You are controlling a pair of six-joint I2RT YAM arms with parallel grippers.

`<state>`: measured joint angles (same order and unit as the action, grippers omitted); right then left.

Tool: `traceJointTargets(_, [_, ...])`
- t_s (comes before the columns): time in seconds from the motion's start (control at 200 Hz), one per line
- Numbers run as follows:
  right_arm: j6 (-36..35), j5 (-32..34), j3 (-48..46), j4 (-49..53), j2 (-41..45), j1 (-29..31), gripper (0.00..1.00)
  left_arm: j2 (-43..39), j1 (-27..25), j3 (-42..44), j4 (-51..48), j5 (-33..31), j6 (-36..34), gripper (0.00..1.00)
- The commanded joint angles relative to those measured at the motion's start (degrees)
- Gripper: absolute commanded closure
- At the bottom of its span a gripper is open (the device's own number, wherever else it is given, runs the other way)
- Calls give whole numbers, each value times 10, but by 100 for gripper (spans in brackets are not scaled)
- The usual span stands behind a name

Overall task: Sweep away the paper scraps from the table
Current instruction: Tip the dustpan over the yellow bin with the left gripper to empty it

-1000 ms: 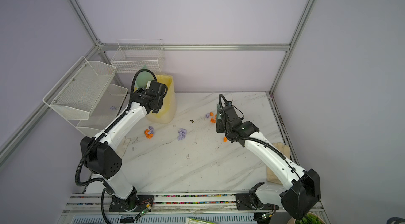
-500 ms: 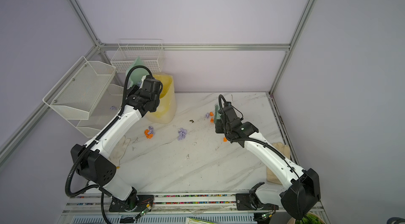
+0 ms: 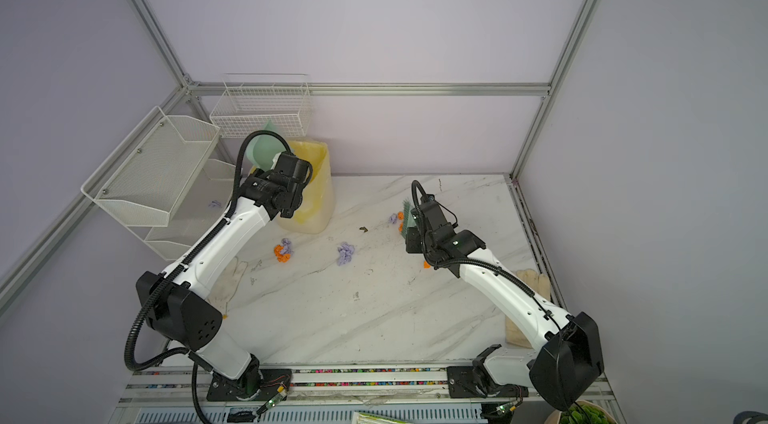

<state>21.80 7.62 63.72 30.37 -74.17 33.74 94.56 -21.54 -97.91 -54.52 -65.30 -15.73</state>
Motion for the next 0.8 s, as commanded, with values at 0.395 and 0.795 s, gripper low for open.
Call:
traceJointTargets(0.395, [6, -23, 25, -19, -26, -2, 100, -13, -26, 32, 104, -113, -84, 100])
traceJointTargets(0.795, [-2, -13, 26, -12, -34, -2, 100, -10, -29, -112, -148, 86, 134, 100])
